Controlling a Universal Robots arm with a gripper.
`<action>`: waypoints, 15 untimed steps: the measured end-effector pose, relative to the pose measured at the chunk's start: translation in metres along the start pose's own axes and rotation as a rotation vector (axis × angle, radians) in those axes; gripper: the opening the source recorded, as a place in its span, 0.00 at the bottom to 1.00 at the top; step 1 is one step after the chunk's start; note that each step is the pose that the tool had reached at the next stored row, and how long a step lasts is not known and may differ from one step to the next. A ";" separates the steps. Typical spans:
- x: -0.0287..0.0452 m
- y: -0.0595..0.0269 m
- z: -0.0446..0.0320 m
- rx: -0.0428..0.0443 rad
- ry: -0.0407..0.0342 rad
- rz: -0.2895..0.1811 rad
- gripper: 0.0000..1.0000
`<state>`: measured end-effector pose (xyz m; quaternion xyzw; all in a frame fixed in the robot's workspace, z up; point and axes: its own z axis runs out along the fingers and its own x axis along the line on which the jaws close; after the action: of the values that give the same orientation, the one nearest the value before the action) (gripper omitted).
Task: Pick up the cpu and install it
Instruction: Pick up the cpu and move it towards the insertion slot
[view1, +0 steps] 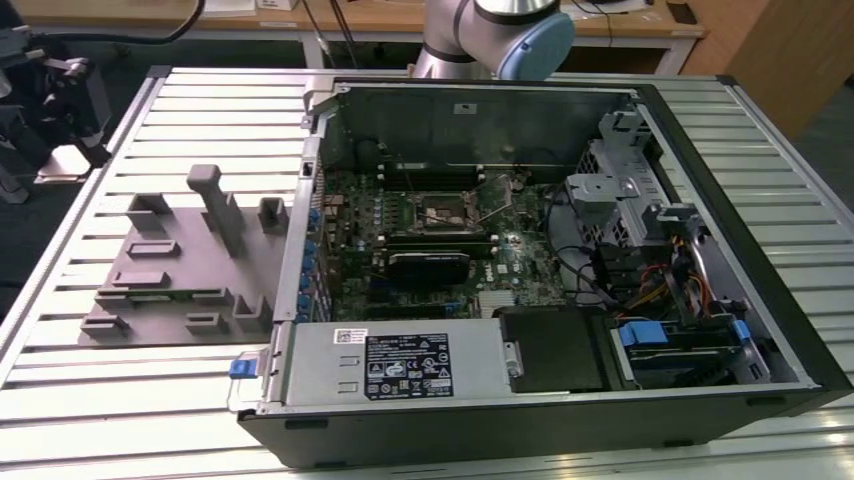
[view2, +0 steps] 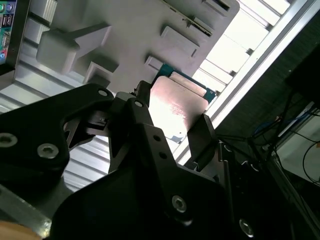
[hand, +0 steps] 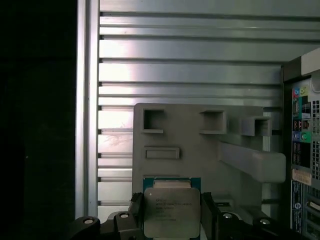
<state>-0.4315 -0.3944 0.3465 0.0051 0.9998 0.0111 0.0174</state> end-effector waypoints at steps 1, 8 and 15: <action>-0.0001 0.0001 -0.0022 0.0000 -0.0003 0.000 0.54; -0.0003 0.0005 -0.0101 -0.0001 -0.0021 0.000 0.54; -0.0030 0.0007 -0.0102 0.0000 -0.0019 0.000 0.54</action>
<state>-0.4289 -0.3940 0.3568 0.0051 0.9998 0.0110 0.0184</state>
